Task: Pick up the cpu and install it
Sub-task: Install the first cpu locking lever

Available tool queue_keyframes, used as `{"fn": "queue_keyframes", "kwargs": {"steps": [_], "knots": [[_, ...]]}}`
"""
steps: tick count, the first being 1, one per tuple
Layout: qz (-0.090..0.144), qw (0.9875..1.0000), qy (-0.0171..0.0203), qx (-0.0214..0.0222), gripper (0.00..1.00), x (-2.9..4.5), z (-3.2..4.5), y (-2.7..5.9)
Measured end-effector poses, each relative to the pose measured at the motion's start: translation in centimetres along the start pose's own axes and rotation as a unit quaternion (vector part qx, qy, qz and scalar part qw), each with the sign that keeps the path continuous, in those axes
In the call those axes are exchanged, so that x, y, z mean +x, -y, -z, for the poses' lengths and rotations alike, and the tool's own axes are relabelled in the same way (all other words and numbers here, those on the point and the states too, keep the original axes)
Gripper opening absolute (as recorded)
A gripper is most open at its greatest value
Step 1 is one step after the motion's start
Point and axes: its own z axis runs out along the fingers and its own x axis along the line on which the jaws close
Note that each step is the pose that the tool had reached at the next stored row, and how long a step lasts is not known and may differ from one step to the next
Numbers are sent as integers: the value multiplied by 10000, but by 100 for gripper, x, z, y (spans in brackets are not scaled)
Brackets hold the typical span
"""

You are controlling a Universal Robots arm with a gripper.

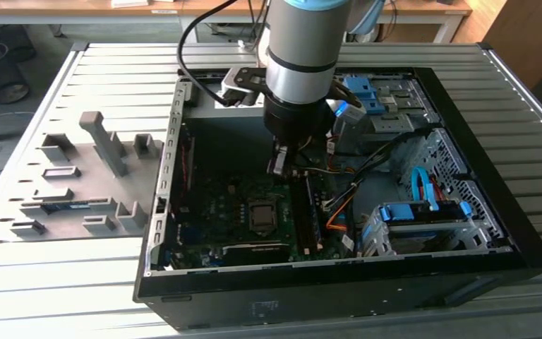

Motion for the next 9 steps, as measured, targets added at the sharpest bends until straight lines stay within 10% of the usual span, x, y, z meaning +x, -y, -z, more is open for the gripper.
{"fn": "queue_keyframes", "kwargs": {"steps": [3,7,9], "knots": [[244,9997,-6,12,10,0,-13,-1],[364,9992,160,-36,10,10,-38,-11],[368,9992,173,-40,10,63,-53,-11]]}}
